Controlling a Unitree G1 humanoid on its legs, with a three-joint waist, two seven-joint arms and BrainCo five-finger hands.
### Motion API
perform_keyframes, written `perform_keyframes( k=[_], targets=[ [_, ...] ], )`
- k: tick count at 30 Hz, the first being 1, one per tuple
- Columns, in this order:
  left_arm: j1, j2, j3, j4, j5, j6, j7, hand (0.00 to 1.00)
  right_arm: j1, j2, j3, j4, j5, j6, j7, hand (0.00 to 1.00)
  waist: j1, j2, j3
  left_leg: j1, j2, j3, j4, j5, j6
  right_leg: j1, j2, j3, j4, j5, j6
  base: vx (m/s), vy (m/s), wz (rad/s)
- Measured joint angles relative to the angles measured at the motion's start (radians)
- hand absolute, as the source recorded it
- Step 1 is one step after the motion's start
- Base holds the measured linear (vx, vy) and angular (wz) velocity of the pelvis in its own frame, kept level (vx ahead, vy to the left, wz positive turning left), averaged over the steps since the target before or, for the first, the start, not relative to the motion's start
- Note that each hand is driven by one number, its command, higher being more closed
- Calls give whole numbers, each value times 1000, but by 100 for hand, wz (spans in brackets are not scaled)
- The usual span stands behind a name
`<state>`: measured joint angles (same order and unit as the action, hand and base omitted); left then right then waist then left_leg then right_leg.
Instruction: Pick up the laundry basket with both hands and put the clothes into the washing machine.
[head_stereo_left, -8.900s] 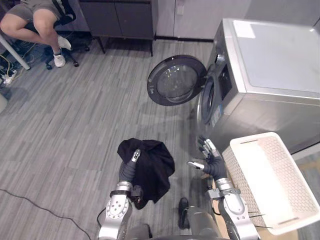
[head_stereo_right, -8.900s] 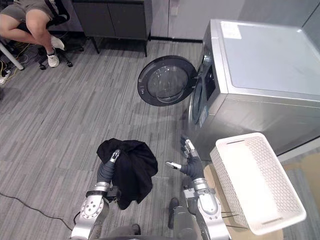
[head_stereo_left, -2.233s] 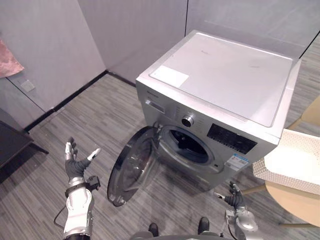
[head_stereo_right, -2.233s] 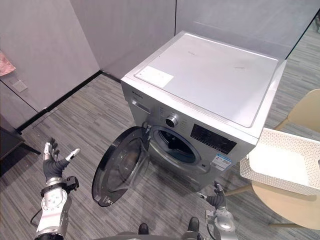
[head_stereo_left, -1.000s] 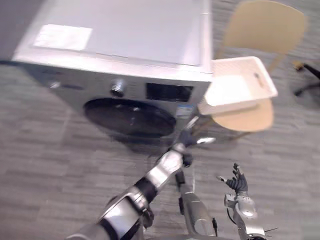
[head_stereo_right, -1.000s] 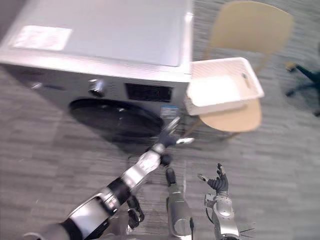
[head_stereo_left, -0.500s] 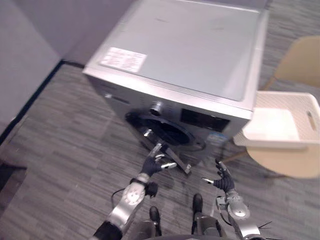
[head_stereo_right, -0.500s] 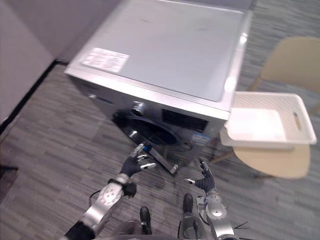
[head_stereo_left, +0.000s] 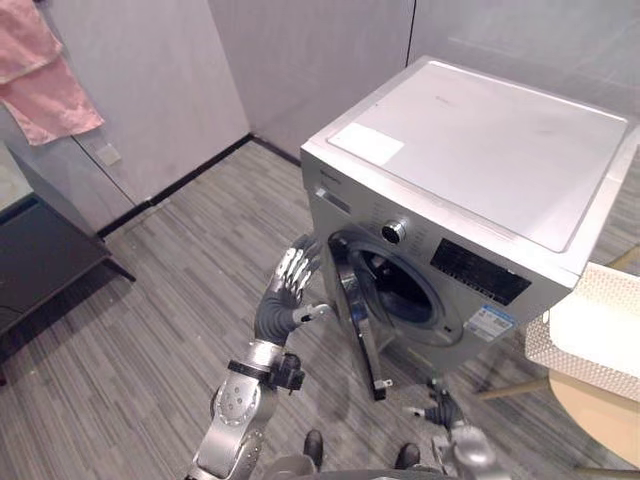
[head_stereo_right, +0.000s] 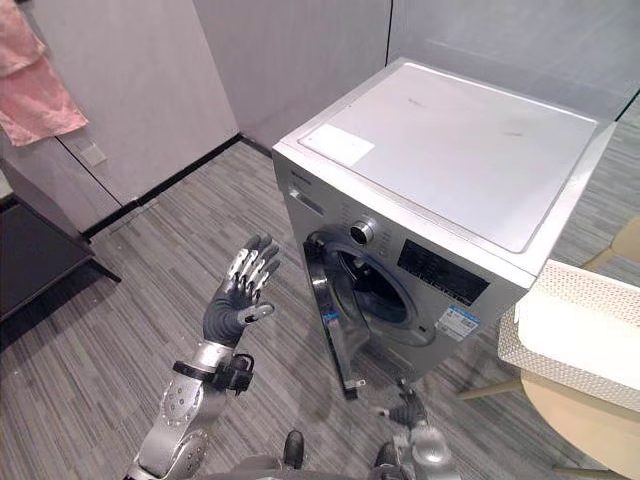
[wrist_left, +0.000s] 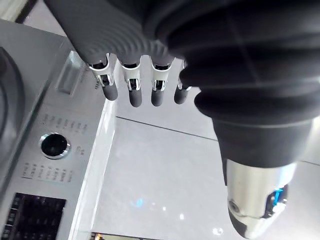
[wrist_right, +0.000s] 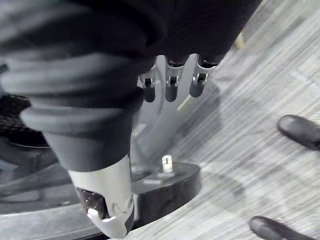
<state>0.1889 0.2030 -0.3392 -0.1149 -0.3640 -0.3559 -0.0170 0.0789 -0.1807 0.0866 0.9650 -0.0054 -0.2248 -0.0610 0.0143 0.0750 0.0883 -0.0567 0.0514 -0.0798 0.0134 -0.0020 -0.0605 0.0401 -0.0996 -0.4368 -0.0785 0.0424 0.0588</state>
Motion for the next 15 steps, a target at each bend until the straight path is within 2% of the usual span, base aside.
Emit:
perform_keyframes(
  k=[3, 6, 7, 8, 10, 11, 12, 13, 15],
  targets=[
    [34, -3, 68, 183, 43, 26, 22, 0, 75, -44, -87, -7, -8, -6, 9, 0, -2, -10, -8, -1, 5, -2, -6, 3, -5, -1, 8, 0, -8, 1, -1, -12, -5, 0],
    [46, -3, 119, 401, 85, 74, 21, 0, 119, -124, -216, -7, -3, -7, 13, 0, -7, -18, -10, 0, 9, 2, -13, 4, -6, -5, 11, 4, -7, -2, -2, 11, -2, -3],
    [47, -3, 130, 434, 103, 82, 21, 0, 115, -126, -222, -8, -2, -7, 10, 0, -5, -13, -14, 0, 9, 3, -14, 4, -6, -8, 11, 5, -6, -4, -2, -10, -1, -12],
    [47, -20, 158, 500, 131, 98, 22, 0, 87, -119, -223, -44, 6, 7, -10, 0, -12, -22, -12, -12, 12, 5, -18, 4, -6, -18, 13, 9, -2, -13, 5, -19, -13, -26],
    [22, -24, 190, 604, 178, 129, 61, 0, 53, -50, -95, -151, 1, 22, -79, 0, -26, -55, -28, -23, 30, 35, -19, 7, -12, -51, 31, 46, -14, 2, -13, 29, -30, -45],
    [-14, -25, 191, 673, 200, 149, 89, 0, 17, 14, -27, -201, -4, 30, -97, 0, -23, -75, -25, -26, 42, 55, -23, 10, -18, -65, 43, 66, -21, 14, -26, 56, -52, -49],
    [-54, -30, 173, 723, 215, 163, 111, 0, -12, 77, 9, -226, -3, 30, -73, 0, -24, -73, -16, -31, 49, 63, -32, 13, -22, -82, 49, 80, -20, 15, -28, 26, -55, -41],
    [-75, -37, 164, 741, 222, 163, 115, 0, -26, 100, 10, -229, 8, 19, -61, 0, -25, -81, -16, -35, 51, 72, -35, 15, -24, -91, 51, 85, -20, 15, -28, 4, -28, -32],
    [-181, -57, 109, 816, 232, 163, 118, 0, -83, 111, 2, -235, 77, -15, -56, 0, -27, -60, 12, -58, 53, 116, -34, 17, -25, -150, 47, 130, 13, 14, -31, 17, 19, -50]
  ],
)
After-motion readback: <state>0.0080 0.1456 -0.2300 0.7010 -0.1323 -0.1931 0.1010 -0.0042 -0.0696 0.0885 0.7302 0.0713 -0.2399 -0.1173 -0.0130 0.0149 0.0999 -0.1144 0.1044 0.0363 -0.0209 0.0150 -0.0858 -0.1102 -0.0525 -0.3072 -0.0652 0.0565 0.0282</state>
